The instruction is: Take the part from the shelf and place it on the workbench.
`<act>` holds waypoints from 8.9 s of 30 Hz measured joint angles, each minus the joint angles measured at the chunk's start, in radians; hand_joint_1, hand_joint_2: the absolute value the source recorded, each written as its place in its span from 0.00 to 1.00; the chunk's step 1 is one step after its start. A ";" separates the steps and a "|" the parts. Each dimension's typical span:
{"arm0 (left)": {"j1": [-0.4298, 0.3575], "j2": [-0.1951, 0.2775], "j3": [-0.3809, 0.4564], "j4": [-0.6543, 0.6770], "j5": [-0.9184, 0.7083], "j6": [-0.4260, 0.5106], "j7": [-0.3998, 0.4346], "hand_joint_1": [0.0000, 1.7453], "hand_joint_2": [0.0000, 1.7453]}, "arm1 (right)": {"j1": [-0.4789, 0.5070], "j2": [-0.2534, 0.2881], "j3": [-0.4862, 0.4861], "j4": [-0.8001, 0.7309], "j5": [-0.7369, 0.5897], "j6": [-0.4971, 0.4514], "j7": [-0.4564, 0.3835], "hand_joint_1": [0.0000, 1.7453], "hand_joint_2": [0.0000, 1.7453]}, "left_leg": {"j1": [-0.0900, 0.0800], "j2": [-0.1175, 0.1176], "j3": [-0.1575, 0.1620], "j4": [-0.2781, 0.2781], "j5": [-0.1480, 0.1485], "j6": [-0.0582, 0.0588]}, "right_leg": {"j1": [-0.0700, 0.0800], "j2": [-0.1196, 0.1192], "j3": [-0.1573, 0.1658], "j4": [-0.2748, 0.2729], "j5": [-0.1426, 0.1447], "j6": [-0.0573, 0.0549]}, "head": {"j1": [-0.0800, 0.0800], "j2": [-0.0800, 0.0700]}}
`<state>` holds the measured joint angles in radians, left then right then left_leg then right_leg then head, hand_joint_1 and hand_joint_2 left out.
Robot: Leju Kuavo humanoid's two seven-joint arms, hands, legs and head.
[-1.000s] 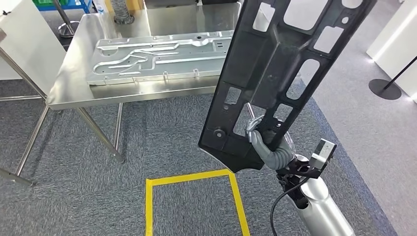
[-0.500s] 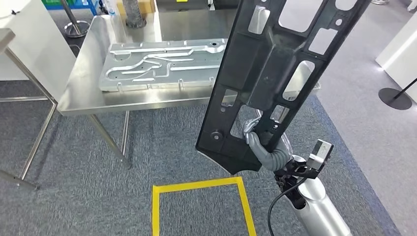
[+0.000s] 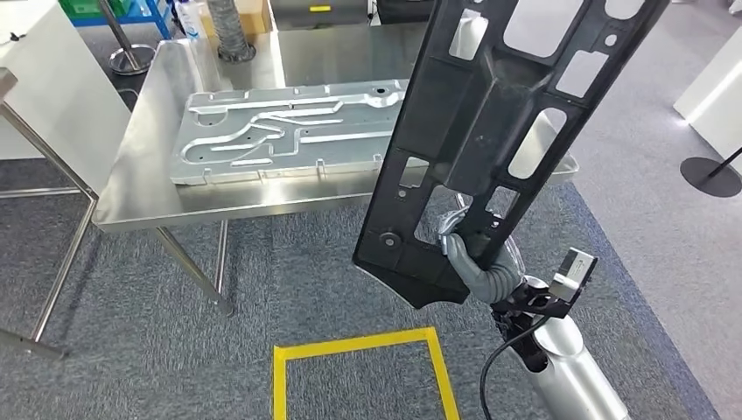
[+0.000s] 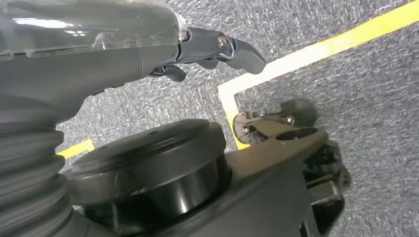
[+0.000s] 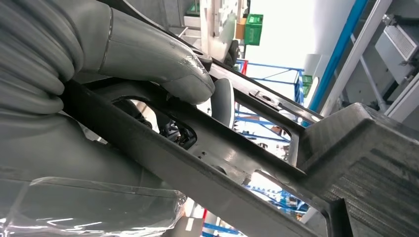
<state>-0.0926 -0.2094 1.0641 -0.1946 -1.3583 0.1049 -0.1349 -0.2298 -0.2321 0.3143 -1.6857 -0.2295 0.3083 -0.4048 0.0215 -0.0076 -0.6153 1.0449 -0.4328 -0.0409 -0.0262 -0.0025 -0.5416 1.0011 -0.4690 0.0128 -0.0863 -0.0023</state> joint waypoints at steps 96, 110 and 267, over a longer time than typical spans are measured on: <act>0.005 0.011 -0.003 0.000 -0.005 -0.022 -0.042 0.00 1.00 | -0.973 0.047 0.395 1.202 1.240 -0.416 0.045 1.00 1.00 | -0.025 0.013 -0.006 -0.016 0.008 0.053 | 0.032 0.009 -0.079 0.028 0.034 -0.017 | 0.000 0.000; 0.004 0.017 -0.014 0.000 -0.021 -0.034 -0.055 0.00 1.00 | -0.853 0.103 0.451 1.324 1.232 -0.456 0.065 1.00 1.00 | -0.023 0.015 0.010 -0.019 -0.001 0.049 | 0.016 0.011 -0.102 0.033 0.053 0.006 | 0.000 0.000; -0.015 0.023 -0.035 0.005 -0.019 -0.004 -0.016 0.00 0.00 | -1.064 0.149 0.425 1.354 1.142 -0.428 0.167 0.00 0.00 | -0.024 0.067 -0.070 -0.014 0.065 0.041 | 0.026 0.016 -0.006 0.001 0.003 -0.027 | 0.001 0.000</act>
<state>-0.1073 -0.1863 1.0291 -0.1896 -1.3778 0.1012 -0.1514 -1.2942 -0.0827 0.7395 -0.3314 0.9125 -0.1196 -0.2380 -0.0029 0.0596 -0.6854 1.0311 -0.3681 0.0002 -0.0002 0.0132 -0.5473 1.0017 -0.4656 -0.0140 -0.0857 -0.0023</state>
